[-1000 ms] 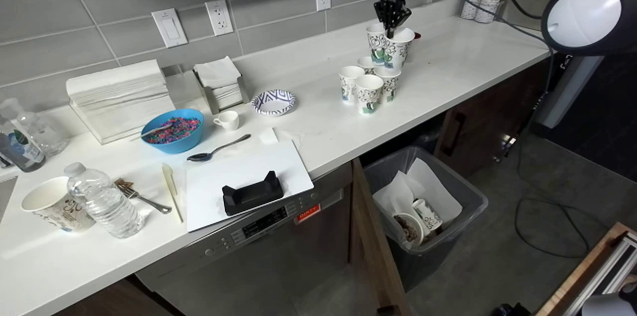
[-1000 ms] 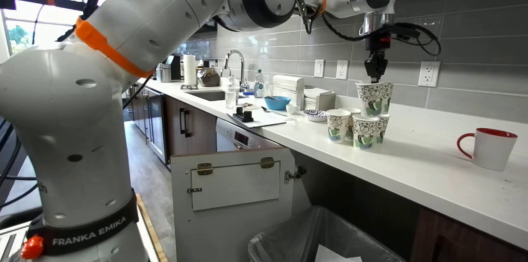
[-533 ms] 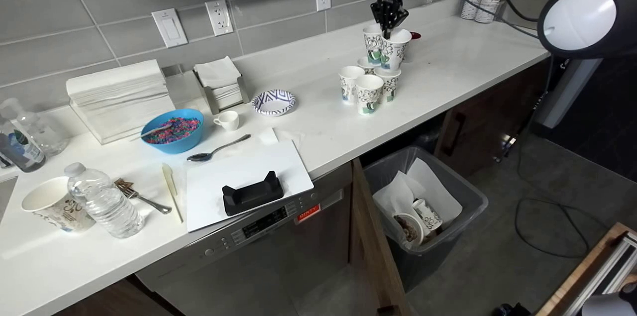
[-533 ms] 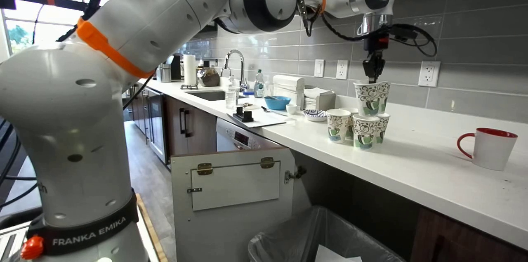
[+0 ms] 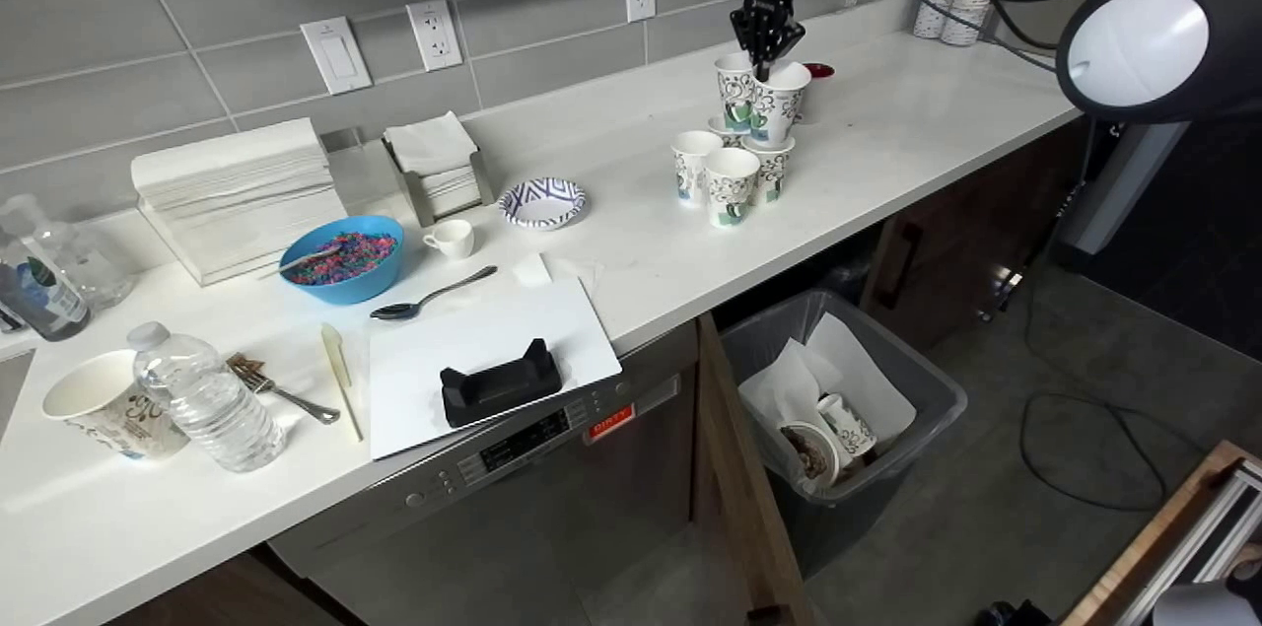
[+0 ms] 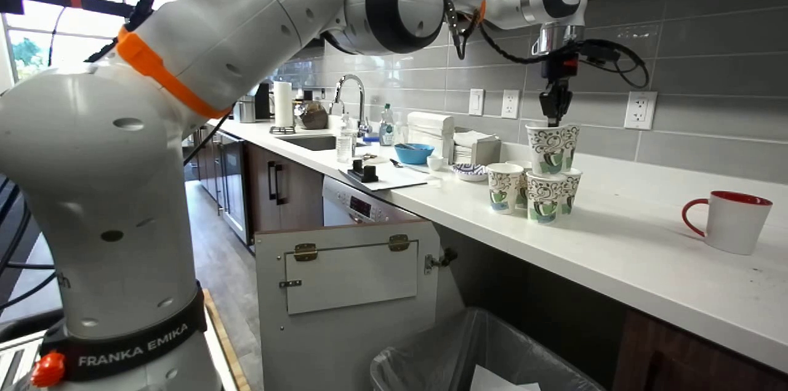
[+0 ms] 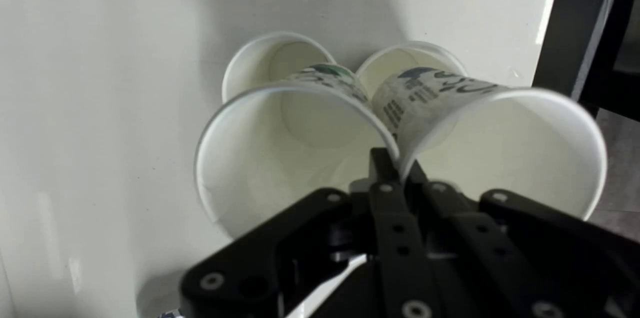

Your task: Stack the coffee cups together in two piles.

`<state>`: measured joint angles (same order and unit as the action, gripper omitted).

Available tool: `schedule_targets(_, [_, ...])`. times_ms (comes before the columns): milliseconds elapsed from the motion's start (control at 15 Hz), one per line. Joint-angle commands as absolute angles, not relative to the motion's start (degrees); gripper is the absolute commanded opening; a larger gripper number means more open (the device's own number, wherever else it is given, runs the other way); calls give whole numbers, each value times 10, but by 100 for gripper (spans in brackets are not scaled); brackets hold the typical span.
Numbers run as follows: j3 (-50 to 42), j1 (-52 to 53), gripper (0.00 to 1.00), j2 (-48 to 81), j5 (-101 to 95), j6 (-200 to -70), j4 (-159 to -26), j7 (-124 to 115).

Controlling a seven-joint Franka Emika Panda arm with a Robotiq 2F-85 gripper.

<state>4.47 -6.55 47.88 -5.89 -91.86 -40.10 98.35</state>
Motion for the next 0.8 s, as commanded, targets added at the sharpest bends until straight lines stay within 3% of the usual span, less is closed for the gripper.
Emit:
schedule_targets(0, [49,-68,1,500,-53,-908,-366,994])
schedule_targets(733, [52,-68,4,510,-53,-915,-354,992])
